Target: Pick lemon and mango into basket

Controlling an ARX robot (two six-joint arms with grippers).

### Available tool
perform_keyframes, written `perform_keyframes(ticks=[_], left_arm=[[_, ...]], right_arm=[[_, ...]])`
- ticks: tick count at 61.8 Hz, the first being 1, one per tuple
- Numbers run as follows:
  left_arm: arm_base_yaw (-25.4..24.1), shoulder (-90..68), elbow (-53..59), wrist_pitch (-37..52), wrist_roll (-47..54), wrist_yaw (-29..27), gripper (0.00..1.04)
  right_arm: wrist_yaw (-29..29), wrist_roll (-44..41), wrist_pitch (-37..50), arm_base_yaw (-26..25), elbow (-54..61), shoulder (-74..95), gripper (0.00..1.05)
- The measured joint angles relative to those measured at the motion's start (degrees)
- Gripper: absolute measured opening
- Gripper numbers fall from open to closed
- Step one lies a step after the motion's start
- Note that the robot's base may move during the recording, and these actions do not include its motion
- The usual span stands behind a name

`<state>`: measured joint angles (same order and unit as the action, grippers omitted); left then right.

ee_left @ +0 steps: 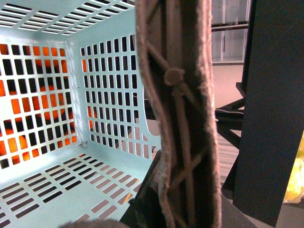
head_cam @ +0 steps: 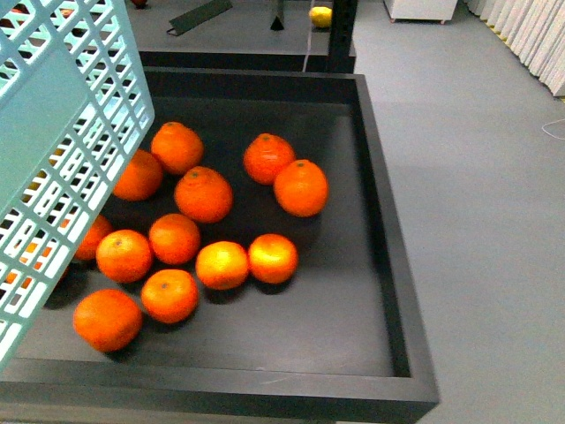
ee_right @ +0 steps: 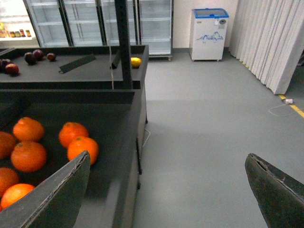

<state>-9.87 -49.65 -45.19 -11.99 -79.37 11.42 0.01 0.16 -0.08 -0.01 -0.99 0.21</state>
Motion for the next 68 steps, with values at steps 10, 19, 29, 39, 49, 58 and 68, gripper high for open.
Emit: perform_keyframes(ticks=[10, 19, 29, 39, 49, 58, 68], left_arm=[[0.0, 0.0, 0.0, 0.0, 0.0, 0.2, 0.05], [0.0, 0.0, 0.0, 0.0, 0.0, 0.0, 0.05], [0.0, 0.0, 0.0, 0.0, 0.0, 0.1, 0.05], [0.0, 0.0, 0.0, 0.0, 0.0, 0.0, 0.05], [0.0, 0.0, 0.0, 0.0, 0.0, 0.0, 0.05], [0.0, 0.0, 0.0, 0.0, 0.0, 0.0, 0.05], [0.0, 0.0, 0.0, 0.0, 0.0, -0.1, 0.05]], right_arm=[[0.0, 0.0, 0.0, 0.0, 0.0, 0.0, 0.96], [0.0, 0.0, 0.0, 0.0, 0.0, 0.0, 0.96], [0.0, 0.0, 0.0, 0.0, 0.0, 0.0, 0.96], [0.0, 0.0, 0.0, 0.0, 0.0, 0.0, 0.96], [0.0, 0.0, 0.0, 0.0, 0.0, 0.0, 0.96], [0.1, 0.0, 0.0, 0.0, 0.0, 0.0, 0.96], [0.0, 0.0, 0.0, 0.0, 0.0, -0.1, 0.96]])
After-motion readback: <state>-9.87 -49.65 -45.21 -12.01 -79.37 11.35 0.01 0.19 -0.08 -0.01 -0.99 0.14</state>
